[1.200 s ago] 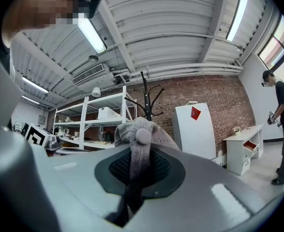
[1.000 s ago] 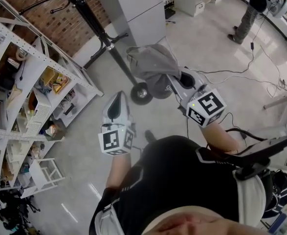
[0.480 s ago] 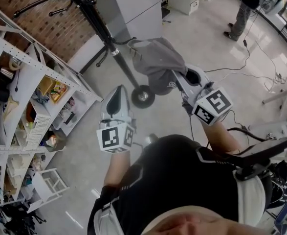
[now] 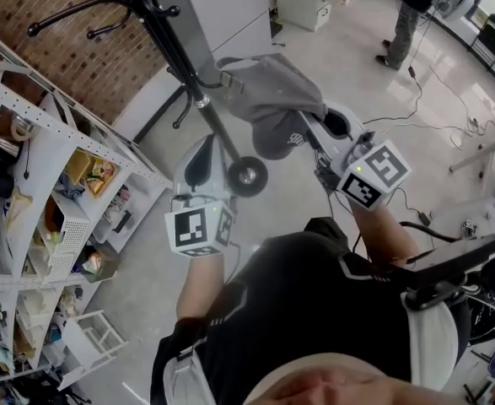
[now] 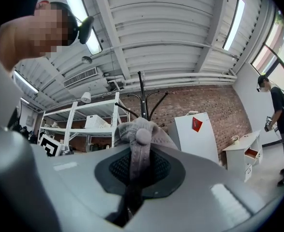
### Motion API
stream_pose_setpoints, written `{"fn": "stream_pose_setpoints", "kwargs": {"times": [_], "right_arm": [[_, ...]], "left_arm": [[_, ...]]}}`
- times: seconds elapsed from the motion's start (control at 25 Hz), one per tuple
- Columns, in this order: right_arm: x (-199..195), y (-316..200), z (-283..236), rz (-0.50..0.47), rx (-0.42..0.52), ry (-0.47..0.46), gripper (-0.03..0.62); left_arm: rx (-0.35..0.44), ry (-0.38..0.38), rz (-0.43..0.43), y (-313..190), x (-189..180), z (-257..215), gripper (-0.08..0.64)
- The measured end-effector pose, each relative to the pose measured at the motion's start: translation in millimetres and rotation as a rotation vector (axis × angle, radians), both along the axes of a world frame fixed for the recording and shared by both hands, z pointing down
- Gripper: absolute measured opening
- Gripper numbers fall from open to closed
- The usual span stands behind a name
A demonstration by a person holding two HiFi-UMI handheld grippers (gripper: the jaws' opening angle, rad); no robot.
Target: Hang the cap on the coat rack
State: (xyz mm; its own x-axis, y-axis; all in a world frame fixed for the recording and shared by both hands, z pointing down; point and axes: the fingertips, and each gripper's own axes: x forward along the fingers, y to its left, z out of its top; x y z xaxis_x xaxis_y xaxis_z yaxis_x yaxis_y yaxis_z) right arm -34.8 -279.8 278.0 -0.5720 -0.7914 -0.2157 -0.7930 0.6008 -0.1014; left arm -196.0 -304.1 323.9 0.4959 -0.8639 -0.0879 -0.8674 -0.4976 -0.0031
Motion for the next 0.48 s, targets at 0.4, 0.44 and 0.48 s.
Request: {"fn": "stream_pose_setpoints", "kwargs": {"times": [0.4, 0.44, 0.48], "right_arm": [[25, -30, -56, -0.016, 0.114, 0.001, 0.02], [26, -34, -63, -0.02, 0.125, 0.0, 0.02], [27, -38, -69, -0.026, 0.138, 0.001, 0.02]], "left_arm": [[0.108, 0.015, -0.031, -30, 19, -64, 0.0], [0.115, 0.009, -0.035, -35, 21, -69, 0.0], [0.119, 0.008, -0.04, -40, 23, -73, 0.0]]}}
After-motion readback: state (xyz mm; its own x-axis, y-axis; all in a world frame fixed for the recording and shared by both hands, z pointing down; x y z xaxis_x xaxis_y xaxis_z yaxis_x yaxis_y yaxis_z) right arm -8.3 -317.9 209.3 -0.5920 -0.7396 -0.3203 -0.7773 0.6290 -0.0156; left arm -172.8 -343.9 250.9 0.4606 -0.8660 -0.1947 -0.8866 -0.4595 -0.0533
